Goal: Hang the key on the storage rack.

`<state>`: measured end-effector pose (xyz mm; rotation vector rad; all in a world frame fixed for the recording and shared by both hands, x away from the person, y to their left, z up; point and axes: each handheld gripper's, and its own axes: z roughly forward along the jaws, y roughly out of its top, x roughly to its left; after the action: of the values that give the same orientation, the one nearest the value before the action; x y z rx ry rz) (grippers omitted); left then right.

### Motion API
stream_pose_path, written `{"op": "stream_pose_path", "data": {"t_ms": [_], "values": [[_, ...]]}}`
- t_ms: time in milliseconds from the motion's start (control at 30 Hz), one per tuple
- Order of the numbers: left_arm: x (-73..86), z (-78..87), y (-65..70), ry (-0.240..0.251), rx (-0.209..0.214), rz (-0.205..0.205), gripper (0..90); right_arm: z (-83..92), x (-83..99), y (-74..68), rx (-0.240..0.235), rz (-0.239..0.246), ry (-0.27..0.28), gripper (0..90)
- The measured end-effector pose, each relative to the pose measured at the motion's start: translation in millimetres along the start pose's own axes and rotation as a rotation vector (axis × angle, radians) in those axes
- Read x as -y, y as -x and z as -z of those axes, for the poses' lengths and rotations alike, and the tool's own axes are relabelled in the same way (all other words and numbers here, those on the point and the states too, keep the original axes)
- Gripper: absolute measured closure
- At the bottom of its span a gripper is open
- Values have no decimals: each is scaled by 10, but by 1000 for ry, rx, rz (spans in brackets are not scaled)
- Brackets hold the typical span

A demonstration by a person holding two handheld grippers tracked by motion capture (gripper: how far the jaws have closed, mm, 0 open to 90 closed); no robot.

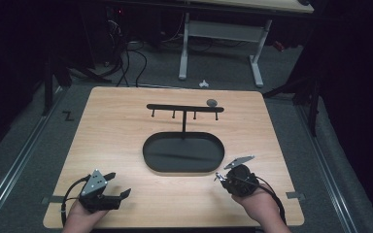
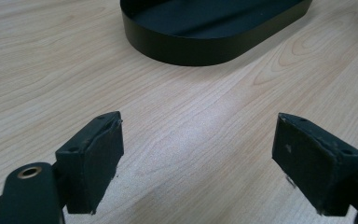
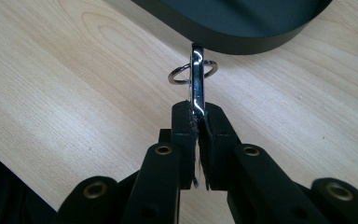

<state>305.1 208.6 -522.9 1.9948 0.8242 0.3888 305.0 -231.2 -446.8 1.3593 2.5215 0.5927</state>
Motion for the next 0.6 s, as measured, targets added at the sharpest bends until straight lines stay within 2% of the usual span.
{"op": "stream_pose_path", "data": {"t_ms": [300, 600], "values": [[-7, 9, 2, 5, 7, 0, 170, 51, -10, 47, 27, -28, -8, 849], [-9, 25, -11, 14, 5, 9, 169, 246, -108, 107, 61, -81, -30, 850]]}}
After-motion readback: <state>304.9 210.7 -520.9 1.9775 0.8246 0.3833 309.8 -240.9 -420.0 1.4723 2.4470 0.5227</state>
